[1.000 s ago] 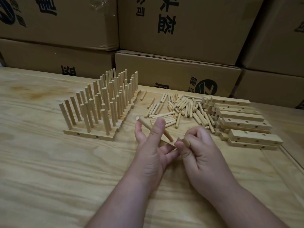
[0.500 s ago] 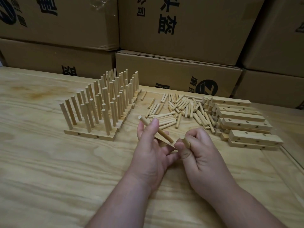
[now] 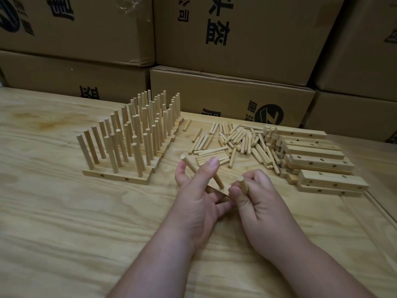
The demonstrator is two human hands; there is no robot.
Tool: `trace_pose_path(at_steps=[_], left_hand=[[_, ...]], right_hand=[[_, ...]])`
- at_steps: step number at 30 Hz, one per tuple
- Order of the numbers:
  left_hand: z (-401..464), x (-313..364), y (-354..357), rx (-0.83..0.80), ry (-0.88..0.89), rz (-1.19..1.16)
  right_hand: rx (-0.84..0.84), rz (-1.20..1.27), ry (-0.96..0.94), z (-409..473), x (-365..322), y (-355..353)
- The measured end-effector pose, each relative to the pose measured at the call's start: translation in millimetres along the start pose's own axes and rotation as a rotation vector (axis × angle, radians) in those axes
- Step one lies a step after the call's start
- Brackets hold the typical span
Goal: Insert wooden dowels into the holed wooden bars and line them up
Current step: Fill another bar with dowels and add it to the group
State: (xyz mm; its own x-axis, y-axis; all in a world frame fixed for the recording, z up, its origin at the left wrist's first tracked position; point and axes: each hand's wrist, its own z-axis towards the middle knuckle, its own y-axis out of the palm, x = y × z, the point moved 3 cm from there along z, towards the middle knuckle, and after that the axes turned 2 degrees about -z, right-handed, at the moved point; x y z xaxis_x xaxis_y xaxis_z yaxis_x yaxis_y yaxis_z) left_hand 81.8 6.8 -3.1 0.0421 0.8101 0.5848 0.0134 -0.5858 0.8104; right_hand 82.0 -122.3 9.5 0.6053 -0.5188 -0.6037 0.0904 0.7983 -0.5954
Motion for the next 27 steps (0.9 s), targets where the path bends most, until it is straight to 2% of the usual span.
trace_pose_path(at_steps=[9,16,19,24,27], left_hand=[[-2,4,3,0.054,0.020,-0.031],[0,9,0,0.153,0.114,-0.037],[0,5,0,0.146,0.121,0.003],[4,-9,-8,0.041,0.041,0.280],[6,-18,-11,-0.028,0.027,0.504]], right_hand=[[-0.043,-0.028,0.020,-1,2,1],[-0.007,-0.239,0.082,0,12,-15],[0.026,-0.291,0.109,1,12,-17],[0.235,-0.131,0.356,5,10,-34],[0.313,0.000,0.374,17,-14,-46]])
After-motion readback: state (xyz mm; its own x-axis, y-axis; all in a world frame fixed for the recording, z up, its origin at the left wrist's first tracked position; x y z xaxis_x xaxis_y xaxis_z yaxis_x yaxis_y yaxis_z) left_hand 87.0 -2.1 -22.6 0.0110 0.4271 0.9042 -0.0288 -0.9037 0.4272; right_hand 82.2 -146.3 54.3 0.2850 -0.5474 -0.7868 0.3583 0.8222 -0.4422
